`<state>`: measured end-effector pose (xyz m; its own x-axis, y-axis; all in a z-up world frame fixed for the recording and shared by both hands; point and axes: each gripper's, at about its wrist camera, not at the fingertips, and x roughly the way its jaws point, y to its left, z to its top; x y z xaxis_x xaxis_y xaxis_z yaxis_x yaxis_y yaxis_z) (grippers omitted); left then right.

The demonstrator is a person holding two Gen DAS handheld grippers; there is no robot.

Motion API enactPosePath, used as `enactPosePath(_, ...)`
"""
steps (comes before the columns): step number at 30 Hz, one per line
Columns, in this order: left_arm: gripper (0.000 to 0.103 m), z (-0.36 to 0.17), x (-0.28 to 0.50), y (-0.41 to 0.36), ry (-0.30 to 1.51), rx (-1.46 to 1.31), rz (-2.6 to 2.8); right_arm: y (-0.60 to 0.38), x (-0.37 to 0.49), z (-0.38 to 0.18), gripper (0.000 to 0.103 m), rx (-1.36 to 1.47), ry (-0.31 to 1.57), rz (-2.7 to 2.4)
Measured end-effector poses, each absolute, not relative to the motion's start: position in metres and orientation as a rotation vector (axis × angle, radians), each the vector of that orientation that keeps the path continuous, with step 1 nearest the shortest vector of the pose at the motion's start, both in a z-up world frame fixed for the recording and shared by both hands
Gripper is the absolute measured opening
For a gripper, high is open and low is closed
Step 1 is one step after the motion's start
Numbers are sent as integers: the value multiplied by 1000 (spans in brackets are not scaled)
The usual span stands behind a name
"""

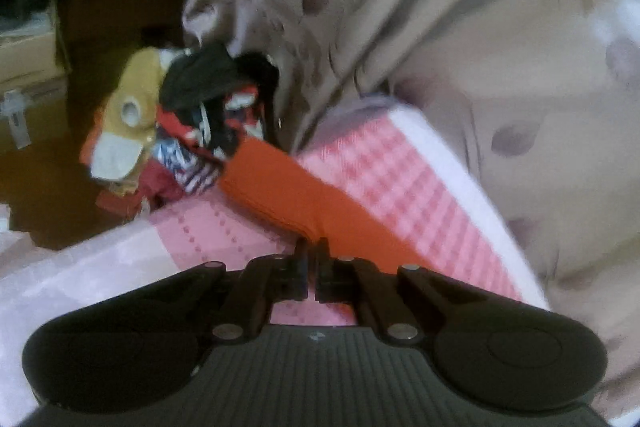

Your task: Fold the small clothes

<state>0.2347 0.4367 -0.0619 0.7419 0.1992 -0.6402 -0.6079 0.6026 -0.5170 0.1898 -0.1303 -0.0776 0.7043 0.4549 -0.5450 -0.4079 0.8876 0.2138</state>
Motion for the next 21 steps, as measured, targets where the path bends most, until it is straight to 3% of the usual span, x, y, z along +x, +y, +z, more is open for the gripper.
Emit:
enactPosePath(5, 2, -10, 241, 403, 461, -740, 424, -157, 192, -78, 74, 251, 591, 456)
enactPosePath(13, 2, 98, 261, 268, 359, -538, 127, -202, 178, -65, 74, 444, 542, 420)
enactPosePath(21, 2, 125, 301, 100, 421, -364, -123, -246, 166, -56, 74, 479, 487, 387)
